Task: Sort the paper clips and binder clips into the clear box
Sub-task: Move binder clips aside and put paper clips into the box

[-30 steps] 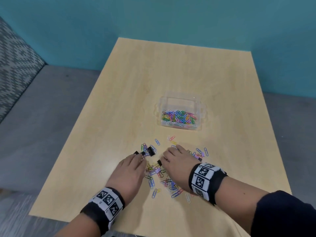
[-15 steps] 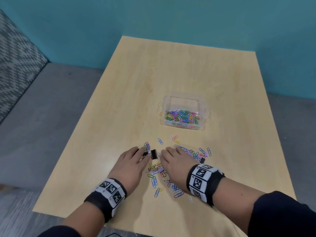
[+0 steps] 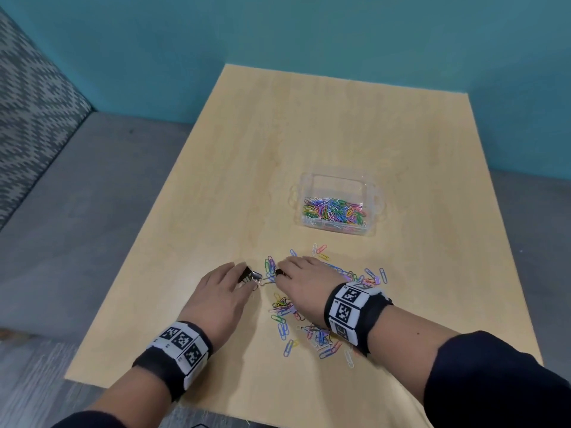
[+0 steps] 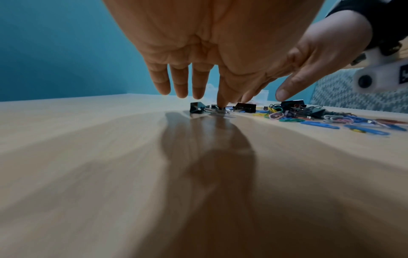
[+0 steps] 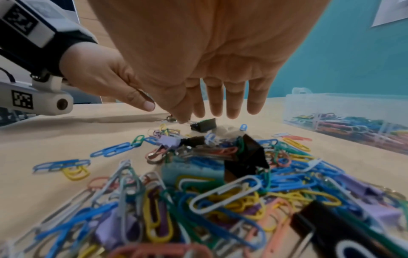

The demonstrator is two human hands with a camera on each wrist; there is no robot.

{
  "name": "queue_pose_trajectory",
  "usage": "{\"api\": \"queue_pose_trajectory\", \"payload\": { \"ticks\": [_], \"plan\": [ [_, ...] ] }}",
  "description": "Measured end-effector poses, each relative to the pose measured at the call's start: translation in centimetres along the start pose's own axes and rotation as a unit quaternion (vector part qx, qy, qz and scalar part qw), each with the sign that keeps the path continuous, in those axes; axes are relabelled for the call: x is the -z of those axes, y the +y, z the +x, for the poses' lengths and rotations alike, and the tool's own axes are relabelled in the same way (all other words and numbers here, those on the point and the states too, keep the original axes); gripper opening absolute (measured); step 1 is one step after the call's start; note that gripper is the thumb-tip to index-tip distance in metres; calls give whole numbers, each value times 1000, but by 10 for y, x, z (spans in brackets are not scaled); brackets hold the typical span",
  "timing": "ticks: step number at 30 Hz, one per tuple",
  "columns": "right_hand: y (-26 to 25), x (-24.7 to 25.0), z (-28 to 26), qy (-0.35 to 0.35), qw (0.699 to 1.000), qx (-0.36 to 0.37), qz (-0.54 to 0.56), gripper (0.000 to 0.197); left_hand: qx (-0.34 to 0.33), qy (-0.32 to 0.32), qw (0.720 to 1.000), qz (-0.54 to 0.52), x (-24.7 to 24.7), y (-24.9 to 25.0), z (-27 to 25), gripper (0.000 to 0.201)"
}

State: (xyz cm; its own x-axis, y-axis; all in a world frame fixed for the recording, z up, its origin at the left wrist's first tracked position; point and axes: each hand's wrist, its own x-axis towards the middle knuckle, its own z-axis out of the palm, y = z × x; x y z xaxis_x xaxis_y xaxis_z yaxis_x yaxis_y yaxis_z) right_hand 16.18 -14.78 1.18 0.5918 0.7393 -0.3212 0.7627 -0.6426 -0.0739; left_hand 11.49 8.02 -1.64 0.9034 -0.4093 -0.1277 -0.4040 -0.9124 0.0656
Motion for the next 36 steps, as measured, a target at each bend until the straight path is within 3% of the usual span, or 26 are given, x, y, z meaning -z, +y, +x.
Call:
{"api": "queue_pose_trajectory", "payload": {
  "ticks": [7,11,15,19,22,27,32,36],
  "plan": [
    [-9,15,13,-15,999,-36,2,54,55,45,997,-33,9,16,-15,29],
    [-7,18,13,6,999,-44,9,35,37,46,996,-71,10,43,-24,17],
    [9,24,22,64,987,-129,70,27,77,23,994,-76,8,55,-23,26],
    [20,19,39,78,983,-153,61,25,149,37,981,-117,11,43,-12,33],
    [13,16,39,82,988,-123,49,28,184,31,972,-144,14,24,2,43],
    [-14,8,27,12,1000,6,4,39,148,-28,980,-129,9,0,26,52],
    [-27,8,14,-24,999,4,-21,60,119,-59,985,-106,13,-9,36,35],
    [-38,11,-10,-52,998,16,-43,54,87,-83,988,-92,18,-13,32,17]
  ]
}}
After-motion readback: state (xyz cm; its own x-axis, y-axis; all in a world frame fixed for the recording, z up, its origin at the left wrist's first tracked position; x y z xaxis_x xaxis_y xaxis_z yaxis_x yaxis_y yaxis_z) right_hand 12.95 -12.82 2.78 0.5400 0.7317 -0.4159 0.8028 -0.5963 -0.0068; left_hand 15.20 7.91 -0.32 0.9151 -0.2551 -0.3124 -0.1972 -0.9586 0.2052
